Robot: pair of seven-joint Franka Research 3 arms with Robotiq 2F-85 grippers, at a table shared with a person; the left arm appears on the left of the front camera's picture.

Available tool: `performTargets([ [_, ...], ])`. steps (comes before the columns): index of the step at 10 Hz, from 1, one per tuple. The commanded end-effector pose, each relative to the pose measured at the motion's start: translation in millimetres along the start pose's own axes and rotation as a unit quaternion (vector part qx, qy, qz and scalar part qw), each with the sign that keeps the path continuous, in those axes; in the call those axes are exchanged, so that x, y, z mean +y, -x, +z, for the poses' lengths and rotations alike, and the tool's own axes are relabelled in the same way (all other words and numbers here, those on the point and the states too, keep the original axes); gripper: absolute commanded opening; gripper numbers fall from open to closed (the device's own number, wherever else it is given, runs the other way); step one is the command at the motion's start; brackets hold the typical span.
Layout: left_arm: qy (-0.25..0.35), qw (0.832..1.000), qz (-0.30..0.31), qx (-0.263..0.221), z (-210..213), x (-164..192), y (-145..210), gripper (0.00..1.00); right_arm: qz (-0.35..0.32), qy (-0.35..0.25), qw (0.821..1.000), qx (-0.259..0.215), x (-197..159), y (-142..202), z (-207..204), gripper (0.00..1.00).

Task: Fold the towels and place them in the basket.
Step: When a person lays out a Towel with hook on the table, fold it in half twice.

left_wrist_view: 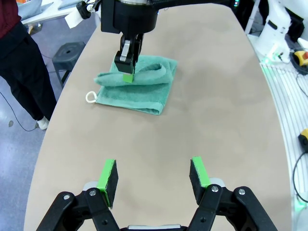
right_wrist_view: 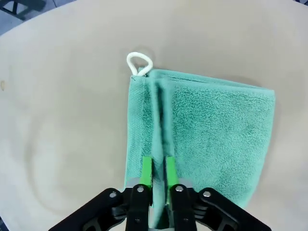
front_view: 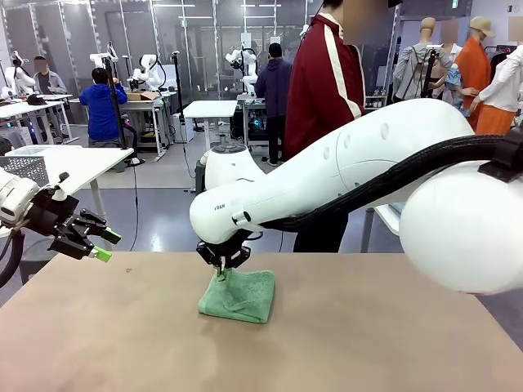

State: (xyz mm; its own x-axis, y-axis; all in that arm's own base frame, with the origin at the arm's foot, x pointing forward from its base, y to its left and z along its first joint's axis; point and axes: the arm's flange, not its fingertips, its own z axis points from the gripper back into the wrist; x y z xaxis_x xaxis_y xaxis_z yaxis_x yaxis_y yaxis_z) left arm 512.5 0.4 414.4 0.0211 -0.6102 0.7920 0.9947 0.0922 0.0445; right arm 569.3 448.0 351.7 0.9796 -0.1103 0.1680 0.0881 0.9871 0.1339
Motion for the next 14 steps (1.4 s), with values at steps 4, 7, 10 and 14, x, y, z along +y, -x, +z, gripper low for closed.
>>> performTargets([
  [4,0.002,1.0,0.002,0.004,1,-1,0,0.76,-0.058,-0.017,0.997,-0.049,-8,12,14,0.64],
  [7,0.002,1.0,0.002,0.004,1,-1,0,0.76,0.0,-0.001,1.0,0.017,-58,42,51,0.64],
  [10,0.002,1.0,0.002,0.004,1,-1,0,0.76,-0.015,0.015,1.0,0.022,-109,62,65,0.64],
  [14,0.002,1.0,0.002,0.004,1,-1,0,0.76,-0.006,-0.036,0.999,0.016,-134,48,37,0.64],
])
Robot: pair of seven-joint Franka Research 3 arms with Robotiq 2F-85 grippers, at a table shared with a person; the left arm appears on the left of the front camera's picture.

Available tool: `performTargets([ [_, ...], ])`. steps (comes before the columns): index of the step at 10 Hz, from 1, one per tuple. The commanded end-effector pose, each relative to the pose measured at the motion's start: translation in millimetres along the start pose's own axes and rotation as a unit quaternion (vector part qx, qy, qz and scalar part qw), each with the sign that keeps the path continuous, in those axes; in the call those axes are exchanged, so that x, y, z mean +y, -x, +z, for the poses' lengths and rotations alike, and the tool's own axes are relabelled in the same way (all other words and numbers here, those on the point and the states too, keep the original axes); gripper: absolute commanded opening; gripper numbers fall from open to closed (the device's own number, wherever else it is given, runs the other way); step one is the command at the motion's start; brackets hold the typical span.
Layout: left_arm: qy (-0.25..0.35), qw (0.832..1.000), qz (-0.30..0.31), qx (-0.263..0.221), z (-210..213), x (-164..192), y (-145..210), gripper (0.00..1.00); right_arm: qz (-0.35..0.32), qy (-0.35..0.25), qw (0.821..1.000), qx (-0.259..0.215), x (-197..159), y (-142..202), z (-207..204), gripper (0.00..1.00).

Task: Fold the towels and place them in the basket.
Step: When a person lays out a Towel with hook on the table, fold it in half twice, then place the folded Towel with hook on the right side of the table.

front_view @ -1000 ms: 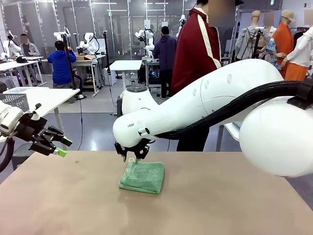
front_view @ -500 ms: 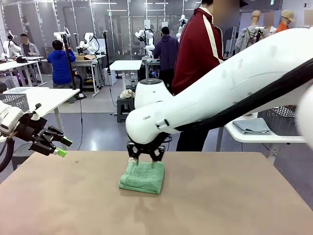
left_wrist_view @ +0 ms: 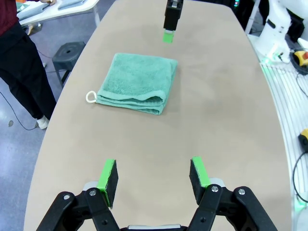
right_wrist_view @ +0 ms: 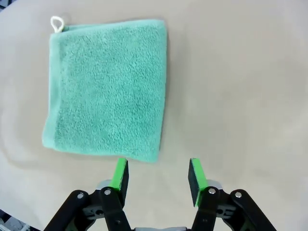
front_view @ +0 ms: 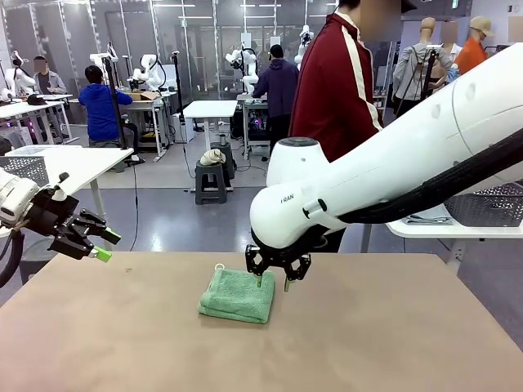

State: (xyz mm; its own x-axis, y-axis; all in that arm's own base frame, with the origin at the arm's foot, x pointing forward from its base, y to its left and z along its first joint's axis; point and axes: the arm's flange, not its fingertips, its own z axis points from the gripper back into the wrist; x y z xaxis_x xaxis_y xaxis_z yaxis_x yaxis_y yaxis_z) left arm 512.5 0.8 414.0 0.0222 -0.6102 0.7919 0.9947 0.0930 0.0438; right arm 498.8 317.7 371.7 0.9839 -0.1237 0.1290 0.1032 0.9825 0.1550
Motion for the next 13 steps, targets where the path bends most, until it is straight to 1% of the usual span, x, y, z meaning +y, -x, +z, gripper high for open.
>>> performTargets([
  [1,0.002,1.0,0.001,0.004,1,-1,0,0.76,0.004,-0.031,0.999,-0.008,-3,-10,-17,0.64],
  [3,0.002,1.0,0.001,0.004,1,-1,0,0.76,0.003,-0.036,0.999,-0.005,-2,-19,-30,0.64],
  [4,0.002,1.0,0.001,0.004,1,-1,0,0.76,-0.003,-0.036,0.999,-0.005,-2,-20,-29,0.64],
  [5,0.002,1.0,0.001,0.004,1,-1,0,0.76,-0.002,-0.02,1.0,-0.008,-6,-14,-27,0.64],
  [13,0.002,1.0,0.001,0.004,1,-1,0,0.76,-0.002,-0.02,1.0,-0.008,-6,-14,-27,0.64],
])
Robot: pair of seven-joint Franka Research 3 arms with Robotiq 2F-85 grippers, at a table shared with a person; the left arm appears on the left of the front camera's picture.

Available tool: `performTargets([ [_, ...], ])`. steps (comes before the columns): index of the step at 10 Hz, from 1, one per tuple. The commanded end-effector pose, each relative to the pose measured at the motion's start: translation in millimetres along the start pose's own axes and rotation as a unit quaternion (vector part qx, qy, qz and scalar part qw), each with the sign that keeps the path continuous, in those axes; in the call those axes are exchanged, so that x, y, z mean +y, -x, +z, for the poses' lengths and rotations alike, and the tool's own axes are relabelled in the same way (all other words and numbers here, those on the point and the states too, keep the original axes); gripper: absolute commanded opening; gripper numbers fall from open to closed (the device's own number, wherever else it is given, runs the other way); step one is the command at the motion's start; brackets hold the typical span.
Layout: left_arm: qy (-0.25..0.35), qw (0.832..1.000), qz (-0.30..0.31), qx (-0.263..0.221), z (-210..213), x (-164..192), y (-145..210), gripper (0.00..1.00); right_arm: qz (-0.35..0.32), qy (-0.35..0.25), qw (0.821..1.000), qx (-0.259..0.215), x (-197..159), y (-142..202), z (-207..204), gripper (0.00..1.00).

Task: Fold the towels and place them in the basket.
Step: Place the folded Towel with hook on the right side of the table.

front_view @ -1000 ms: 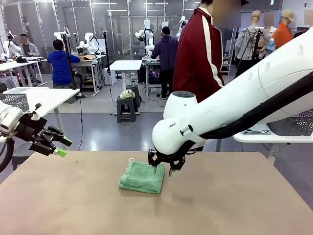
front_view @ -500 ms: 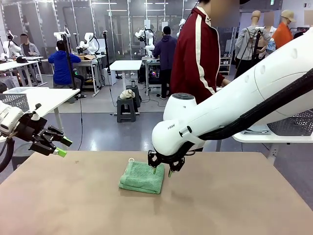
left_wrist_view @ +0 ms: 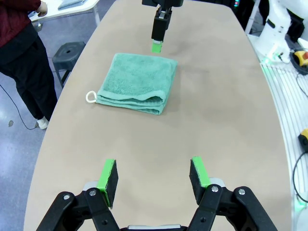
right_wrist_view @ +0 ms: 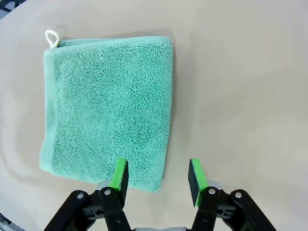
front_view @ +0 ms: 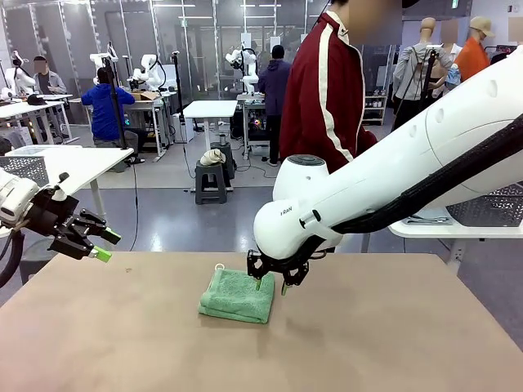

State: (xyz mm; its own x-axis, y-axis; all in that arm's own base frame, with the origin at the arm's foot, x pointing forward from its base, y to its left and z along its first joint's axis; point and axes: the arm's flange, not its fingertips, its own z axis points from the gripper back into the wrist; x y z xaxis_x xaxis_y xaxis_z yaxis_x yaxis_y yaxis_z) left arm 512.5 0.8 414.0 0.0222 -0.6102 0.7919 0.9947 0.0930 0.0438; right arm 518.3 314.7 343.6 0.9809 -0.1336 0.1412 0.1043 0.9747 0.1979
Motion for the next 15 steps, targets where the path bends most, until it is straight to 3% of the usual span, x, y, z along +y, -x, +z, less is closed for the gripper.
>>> performTargets([
  [1,0.002,1.0,0.001,0.004,1,-1,0,0.76,0.002,0.001,1.0,-0.001,0,1,3,0.64],
  [9,0.002,1.0,0.001,0.004,1,-1,0,0.76,-0.021,0.011,1.0,-0.021,2,-13,-12,0.64],
  [15,0.002,1.0,0.001,0.004,1,-1,0,0.76,-0.034,-0.004,0.999,-0.001,9,-28,-32,0.64],
])
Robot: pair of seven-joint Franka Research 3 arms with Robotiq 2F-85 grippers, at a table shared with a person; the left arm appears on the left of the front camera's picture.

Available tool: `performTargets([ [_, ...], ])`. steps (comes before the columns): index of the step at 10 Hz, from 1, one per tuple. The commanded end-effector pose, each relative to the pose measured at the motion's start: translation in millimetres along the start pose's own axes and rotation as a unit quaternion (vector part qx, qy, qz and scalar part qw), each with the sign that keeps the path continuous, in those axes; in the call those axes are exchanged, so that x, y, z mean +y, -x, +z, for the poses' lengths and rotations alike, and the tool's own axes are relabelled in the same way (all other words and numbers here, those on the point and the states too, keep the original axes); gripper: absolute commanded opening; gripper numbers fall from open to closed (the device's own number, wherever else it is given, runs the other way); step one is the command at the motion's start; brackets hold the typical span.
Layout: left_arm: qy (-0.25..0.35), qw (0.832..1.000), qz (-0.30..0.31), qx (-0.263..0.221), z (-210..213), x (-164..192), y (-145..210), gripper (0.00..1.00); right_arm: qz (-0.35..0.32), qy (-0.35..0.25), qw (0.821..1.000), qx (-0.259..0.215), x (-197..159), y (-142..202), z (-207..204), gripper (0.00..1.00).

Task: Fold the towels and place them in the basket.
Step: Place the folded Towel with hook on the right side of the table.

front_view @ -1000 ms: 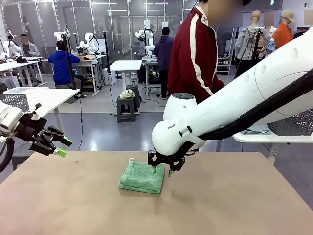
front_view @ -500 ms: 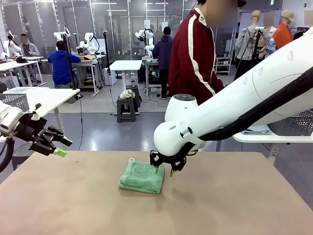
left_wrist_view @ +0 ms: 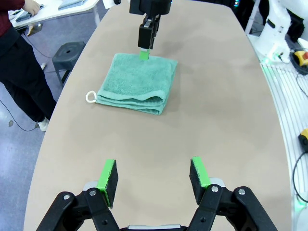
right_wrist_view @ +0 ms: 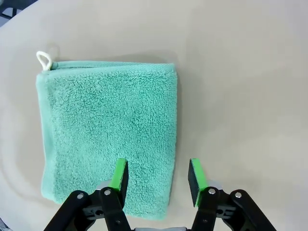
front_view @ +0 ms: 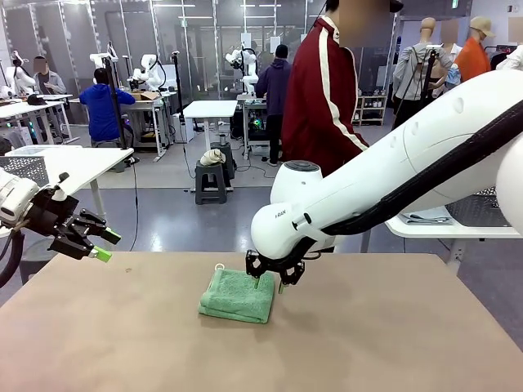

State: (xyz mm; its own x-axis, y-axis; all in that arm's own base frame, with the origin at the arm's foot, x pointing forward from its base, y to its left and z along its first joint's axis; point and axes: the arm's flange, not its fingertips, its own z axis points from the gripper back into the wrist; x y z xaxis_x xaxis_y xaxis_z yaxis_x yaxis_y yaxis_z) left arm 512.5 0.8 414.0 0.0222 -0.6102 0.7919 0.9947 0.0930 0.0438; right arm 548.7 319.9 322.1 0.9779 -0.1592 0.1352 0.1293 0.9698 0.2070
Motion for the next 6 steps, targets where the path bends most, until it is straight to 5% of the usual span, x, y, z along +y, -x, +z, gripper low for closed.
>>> performTargets([
  [1,0.002,1.0,0.001,0.004,0.6,-0.6,-0.4,0.76,-0.025,-0.002,1.0,0.0,4.8,-2.8,-8.7,0.64],
  [5,0.002,1.0,0.001,0.004,0.6,-0.6,-0.4,0.76,-0.019,-0.02,1.0,0.003,4.5,-3.5,-17.2,0.64],
  [6,0.002,1.0,0.001,0.004,0.6,-0.6,-0.4,0.76,-0.018,-0.029,0.999,0.006,4.1,-4.1,-18.3,0.45],
])
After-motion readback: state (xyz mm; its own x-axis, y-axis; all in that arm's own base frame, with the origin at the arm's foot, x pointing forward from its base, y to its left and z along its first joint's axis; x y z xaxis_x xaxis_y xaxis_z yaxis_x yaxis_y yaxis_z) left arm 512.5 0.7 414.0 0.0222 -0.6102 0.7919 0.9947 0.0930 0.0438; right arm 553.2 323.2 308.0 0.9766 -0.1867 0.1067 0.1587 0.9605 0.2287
